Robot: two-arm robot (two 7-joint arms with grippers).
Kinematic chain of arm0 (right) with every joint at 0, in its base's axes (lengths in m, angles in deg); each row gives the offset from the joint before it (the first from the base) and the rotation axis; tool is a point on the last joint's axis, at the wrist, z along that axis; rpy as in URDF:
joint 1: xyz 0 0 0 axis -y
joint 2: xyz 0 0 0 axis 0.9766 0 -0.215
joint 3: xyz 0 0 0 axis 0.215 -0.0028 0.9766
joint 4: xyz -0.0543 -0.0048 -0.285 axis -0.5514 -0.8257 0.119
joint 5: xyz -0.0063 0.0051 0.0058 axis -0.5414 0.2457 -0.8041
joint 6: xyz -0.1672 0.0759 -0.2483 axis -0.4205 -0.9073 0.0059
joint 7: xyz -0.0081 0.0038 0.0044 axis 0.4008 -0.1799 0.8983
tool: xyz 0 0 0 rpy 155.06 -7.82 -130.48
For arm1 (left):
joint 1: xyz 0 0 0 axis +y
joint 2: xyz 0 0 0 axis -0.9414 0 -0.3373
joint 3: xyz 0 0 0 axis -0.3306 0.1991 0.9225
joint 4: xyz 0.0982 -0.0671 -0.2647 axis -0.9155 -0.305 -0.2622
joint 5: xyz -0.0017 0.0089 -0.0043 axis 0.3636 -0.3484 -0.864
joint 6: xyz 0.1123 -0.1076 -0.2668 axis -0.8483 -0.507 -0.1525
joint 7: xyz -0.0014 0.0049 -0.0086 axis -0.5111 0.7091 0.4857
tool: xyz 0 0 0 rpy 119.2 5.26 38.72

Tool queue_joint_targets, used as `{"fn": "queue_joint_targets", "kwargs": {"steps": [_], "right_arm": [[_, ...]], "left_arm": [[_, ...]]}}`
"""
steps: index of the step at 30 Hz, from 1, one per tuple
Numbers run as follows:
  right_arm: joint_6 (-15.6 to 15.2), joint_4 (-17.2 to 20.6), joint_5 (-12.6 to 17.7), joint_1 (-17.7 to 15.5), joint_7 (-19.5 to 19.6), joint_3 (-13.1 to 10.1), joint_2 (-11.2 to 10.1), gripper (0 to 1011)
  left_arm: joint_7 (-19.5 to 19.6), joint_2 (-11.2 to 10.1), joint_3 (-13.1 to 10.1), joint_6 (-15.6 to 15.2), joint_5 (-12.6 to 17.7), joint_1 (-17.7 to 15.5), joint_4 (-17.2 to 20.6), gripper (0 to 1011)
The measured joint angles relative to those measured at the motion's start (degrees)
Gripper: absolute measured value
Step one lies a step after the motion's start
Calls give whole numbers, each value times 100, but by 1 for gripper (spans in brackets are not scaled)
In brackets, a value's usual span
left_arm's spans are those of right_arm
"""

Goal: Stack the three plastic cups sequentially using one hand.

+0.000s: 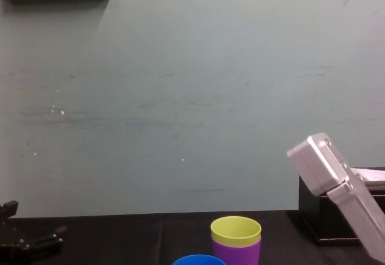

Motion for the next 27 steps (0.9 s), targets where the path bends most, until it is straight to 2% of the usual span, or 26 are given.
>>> {"fn": "queue_joint_targets", "kwargs": {"steps": [13,27], "right_arm": [[45,-138,-9,19,47,-80,59,1003],[90,-311,-30,115,44,-67,194,1003]], "left_arm": [[0,0,0,0,0,0,0,1010],[0,0,0,0,0,0,0,1010]]}}
